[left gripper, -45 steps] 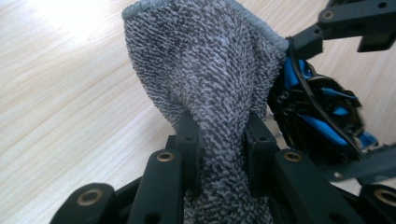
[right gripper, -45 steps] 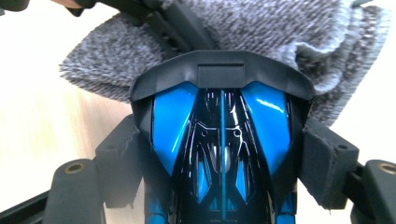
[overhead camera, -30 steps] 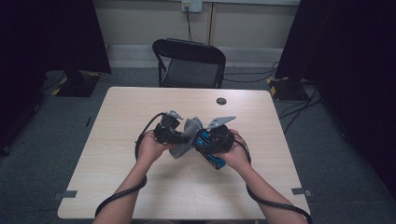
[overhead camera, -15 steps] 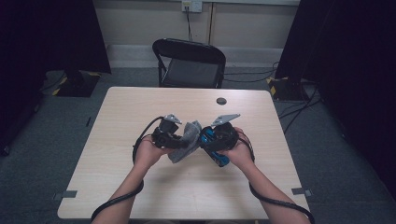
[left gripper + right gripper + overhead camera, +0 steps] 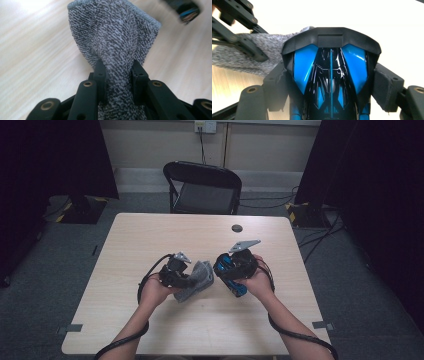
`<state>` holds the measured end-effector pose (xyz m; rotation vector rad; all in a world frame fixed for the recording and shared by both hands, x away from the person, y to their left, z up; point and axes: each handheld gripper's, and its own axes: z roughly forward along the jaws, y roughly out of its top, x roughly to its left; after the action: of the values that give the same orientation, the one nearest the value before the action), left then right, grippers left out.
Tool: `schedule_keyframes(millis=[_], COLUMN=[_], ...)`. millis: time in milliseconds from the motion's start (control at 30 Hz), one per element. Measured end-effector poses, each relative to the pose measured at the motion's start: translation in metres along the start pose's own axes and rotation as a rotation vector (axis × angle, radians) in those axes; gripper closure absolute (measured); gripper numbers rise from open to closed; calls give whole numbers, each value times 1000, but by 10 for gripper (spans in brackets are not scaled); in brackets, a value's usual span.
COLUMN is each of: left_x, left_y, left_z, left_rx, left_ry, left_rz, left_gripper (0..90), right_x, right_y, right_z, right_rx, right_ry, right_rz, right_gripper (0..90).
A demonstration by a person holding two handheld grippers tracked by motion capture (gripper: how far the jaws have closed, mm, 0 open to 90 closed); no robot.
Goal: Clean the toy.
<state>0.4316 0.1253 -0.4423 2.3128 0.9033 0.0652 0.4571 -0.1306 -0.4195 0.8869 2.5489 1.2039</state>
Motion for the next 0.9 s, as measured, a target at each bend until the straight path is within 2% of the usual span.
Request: schedule_keyframes(millis=[100,233,367,433,500,633,733,833,867,900], left_x=[3,5,5,5,7,6,4,2,1,1], left_y=[-9,-16,-21,-24,-29,-44,-51,-51,-49,-45], left_z=[9,12,2,-5,-12,-14,-7,-2,-3,-4], left_rx=[29,16,-1,-10,-5,41,84,107,111,119], left_ry=[17,44,68,85,80,58,62,72,72,82], left_rz=[-8,22,68,86,90,87,97,106,101,78], left_gripper=[680,516,372,334,307,321,325,473,595,663], right_x=[1,1,1,1,1,2,3,5,6,6], right_y=[-1,-2,-4,-5,-5,-5,-4,-4,-4,-4], right_z=[0,2,2,2,1,1,1,2,3,3], right_rx=[2,5,7,7,5,4,2,0,1,2], right_ry=[2,3,4,5,4,0,2,6,7,13], right_rz=[-1,0,1,1,2,2,-1,-1,0,-1], right_gripper=[257,257,257,257,257,257,257,257,257,257])
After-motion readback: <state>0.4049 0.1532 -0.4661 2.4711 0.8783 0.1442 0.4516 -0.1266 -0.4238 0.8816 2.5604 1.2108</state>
